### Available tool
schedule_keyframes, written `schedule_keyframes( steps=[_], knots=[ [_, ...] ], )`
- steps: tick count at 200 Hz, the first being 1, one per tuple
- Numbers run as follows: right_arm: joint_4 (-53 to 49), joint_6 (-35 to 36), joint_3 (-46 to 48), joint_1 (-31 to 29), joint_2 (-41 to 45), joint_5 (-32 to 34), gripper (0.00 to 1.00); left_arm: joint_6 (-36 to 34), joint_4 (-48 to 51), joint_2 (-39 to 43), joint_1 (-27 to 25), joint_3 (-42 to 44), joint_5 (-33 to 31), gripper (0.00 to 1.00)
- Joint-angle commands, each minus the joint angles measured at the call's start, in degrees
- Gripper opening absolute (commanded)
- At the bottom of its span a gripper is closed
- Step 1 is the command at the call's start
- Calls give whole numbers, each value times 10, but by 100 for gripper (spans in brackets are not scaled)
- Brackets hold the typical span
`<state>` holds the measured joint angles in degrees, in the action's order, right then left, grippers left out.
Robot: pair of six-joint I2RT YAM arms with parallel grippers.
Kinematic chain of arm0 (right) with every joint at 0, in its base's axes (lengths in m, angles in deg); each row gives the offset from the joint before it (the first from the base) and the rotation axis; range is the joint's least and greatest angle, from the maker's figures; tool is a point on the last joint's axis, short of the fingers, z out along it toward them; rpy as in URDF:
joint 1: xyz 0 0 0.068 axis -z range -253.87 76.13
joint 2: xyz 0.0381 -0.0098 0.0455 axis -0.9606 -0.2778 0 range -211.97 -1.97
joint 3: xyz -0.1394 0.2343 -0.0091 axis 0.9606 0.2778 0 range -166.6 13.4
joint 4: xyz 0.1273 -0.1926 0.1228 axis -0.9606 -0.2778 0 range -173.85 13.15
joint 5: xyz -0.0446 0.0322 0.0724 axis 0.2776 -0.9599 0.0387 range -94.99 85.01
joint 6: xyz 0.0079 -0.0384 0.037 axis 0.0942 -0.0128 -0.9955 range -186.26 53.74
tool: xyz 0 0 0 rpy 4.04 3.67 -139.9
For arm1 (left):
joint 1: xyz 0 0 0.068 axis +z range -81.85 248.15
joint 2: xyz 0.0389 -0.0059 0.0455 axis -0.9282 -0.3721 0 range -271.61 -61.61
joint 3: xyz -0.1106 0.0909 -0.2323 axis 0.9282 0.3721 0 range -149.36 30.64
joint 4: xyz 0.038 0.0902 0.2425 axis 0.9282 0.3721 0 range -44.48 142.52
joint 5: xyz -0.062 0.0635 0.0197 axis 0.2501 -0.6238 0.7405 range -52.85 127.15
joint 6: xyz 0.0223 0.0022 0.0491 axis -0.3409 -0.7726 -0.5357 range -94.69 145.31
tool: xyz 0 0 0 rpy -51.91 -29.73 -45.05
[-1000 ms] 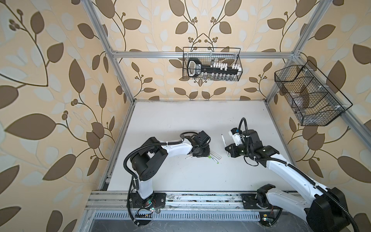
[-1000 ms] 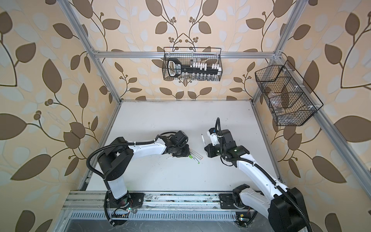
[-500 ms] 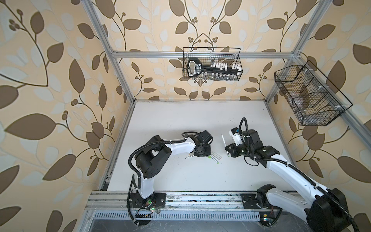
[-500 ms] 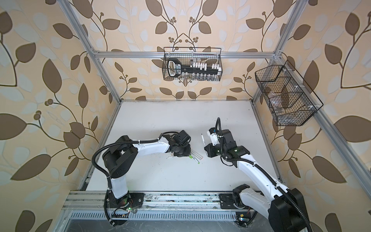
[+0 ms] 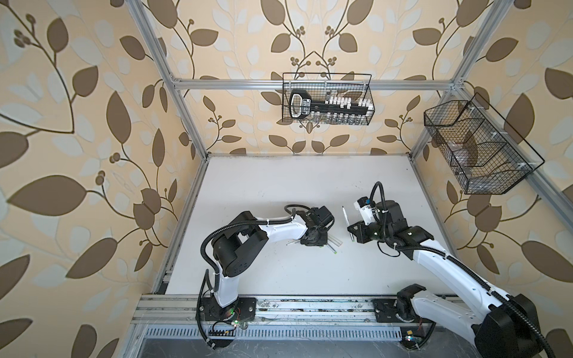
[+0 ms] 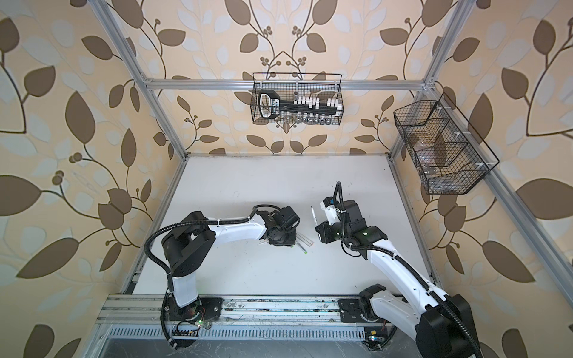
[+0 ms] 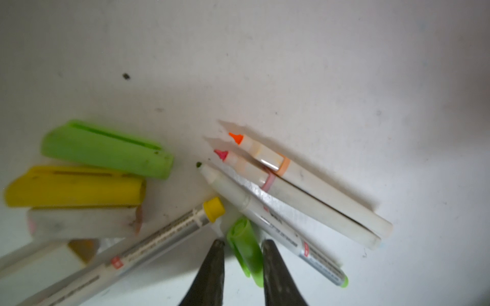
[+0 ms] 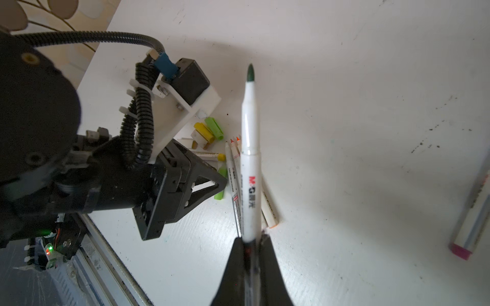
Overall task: Insert the pens into the pen caps
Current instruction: 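Close the left gripper on the green cap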
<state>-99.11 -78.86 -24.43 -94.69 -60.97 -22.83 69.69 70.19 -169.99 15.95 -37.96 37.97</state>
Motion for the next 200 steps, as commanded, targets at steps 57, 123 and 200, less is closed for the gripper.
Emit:
schedule_keyframes(
  steps=[57, 123, 200],
  knots=[
    [3, 4, 11, 2, 14, -13, 2, -28, 104, -5, -7, -1, -8, 15],
    [3, 2, 11, -2, 19, -16, 3, -42, 134, -35, -12, -41, -16, 21],
    [1, -4, 12, 0, 13, -6, 2, -36, 196, -90, -58, -105, -92, 19]
  ],
)
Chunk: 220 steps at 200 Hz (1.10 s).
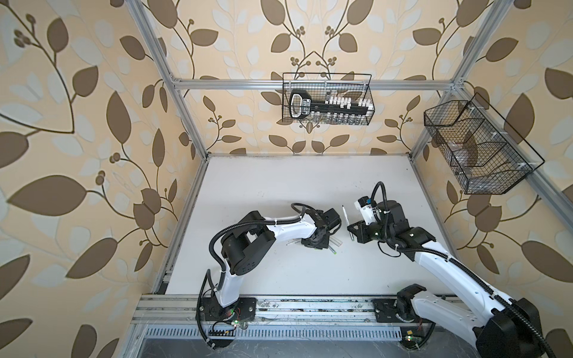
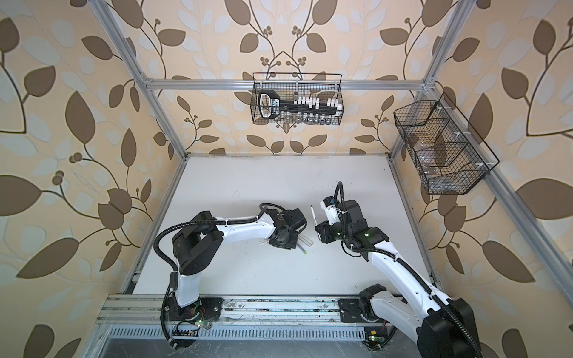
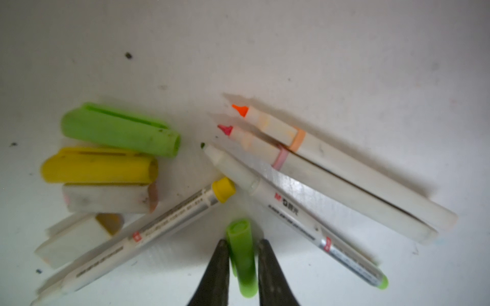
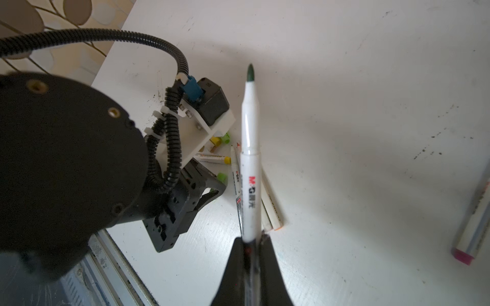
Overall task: Insert the pens into the pen caps
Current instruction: 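Close the left gripper on the green cap, then lift the green cap with the left gripper toward the right gripper's marker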
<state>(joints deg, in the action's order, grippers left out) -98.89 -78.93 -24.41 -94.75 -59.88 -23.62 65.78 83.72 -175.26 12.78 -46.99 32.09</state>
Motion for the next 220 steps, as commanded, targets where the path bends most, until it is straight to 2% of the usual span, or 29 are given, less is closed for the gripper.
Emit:
schedule_keyframes(
  steps=[1, 49, 96, 122, 145, 179, 197, 220],
  knots=[
    [-2, -4, 11, 0, 2, 2, 2, 3, 61, -38, -27, -15, -35, 19],
    [-8, -14, 13, 13, 3, 21, 2, 22, 54, -72, -55, -21, -69, 17],
    [-12, -18, 13, 25, 10, 33, 2, 27, 43, -97, -63, -30, -66, 19],
    [-15, -15, 14, 29, 12, 30, 2, 28, 32, -83, -64, -20, -66, 11],
    [-14, -11, 14, 30, 14, 21, 2, 26, 27, -60, -62, -8, -63, 9],
    [-6, -6, 16, 29, 16, -1, 3, 22, -32, 15, -46, 48, -26, 6],
    [3, -5, 21, 22, 19, -15, 3, 8, -109, 73, -23, 103, 27, 5],
    [11, -2, 21, 4, 16, -25, 3, -9, -145, 125, 11, 144, 85, 5]
  ],
)
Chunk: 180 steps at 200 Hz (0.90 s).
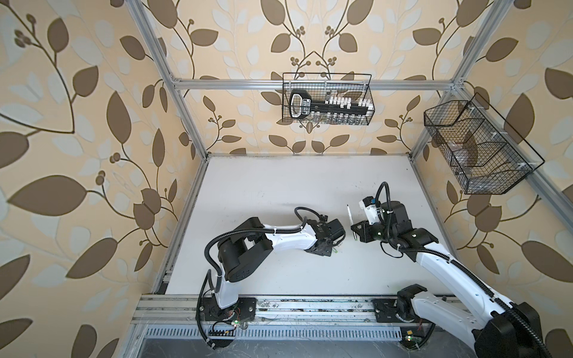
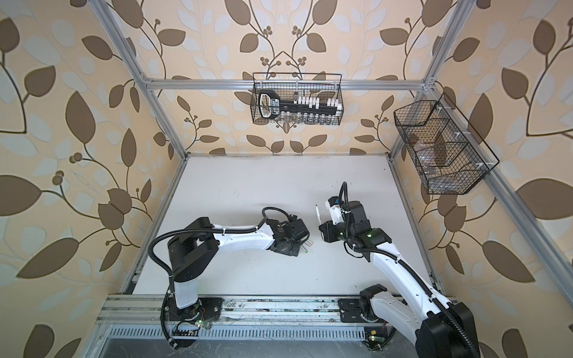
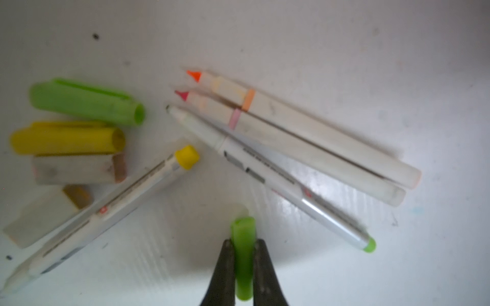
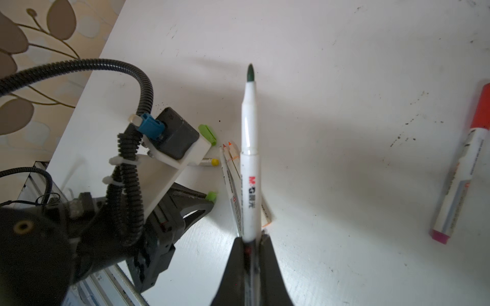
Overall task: Insert the pens into the pen caps
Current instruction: 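Lift the green cap with the left gripper toward the right gripper's marker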
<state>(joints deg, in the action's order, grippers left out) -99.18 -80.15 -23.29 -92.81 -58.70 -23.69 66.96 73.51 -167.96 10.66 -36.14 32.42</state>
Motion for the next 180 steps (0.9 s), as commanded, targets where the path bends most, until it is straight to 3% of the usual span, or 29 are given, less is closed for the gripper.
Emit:
schedule_keyframes(
  steps=[1, 71, 106, 139, 180],
  knots=[
    [14, 10, 10, -17, 5, -25, 3, -22, -44, 54, 33, 37, 83, 5],
    [77, 2, 34, -103, -4, -80, 3, -58, -182, 235, 153, 193, 218, 5],
    [231, -85, 85, -184, -34, -86, 3, -60, -279, 338, 209, 276, 262, 6],
    [346, -148, 100, -269, -101, -42, 2, -61, -353, 412, 250, 345, 295, 6],
    [451, -200, 94, -314, -181, -23, 2, -67, -403, 476, 286, 404, 324, 5]
  ],
)
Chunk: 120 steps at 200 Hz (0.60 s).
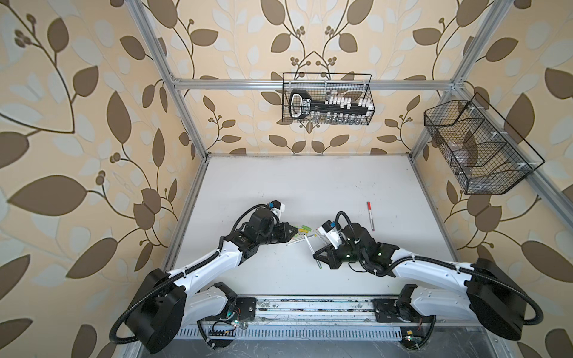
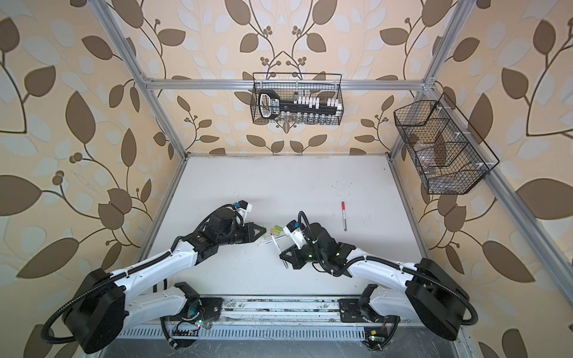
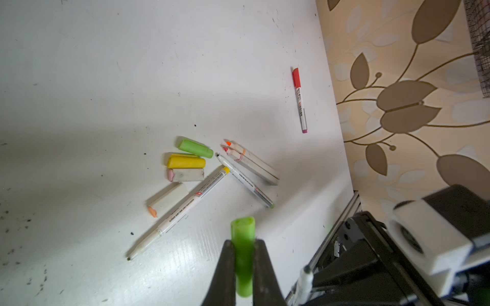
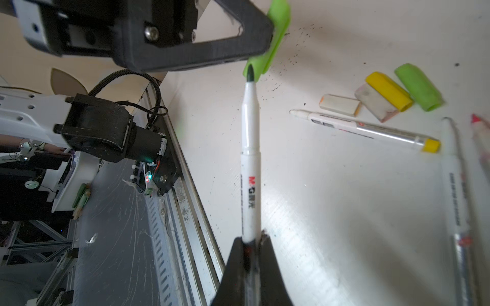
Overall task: Insert the pens into the pen caps
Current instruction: 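Lift the green cap with the left gripper toward the right gripper's marker, then lower the green cap onto the marker tip held by the right gripper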
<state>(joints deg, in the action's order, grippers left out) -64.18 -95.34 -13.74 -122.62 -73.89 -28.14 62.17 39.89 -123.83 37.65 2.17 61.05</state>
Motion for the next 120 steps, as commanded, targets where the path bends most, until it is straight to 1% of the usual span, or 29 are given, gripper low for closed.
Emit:
schedule_keyframes(
  steps=[1, 27, 60, 120],
  knots=[
    [102, -49, -2, -17, -30, 22, 2, -19, -68, 36, 17, 22, 38, 5],
    [118, -52, -12, -31, -63, 19, 1, -18, -97, 58, 43, 54, 48, 5],
    [133, -56, -21, -34, -90, 17, 2, -13, -134, 60, 72, 83, 73, 4],
    [159, -62, -48, -48, -139, 7, 2, -11, -135, 63, 86, 82, 83, 4]
  ],
)
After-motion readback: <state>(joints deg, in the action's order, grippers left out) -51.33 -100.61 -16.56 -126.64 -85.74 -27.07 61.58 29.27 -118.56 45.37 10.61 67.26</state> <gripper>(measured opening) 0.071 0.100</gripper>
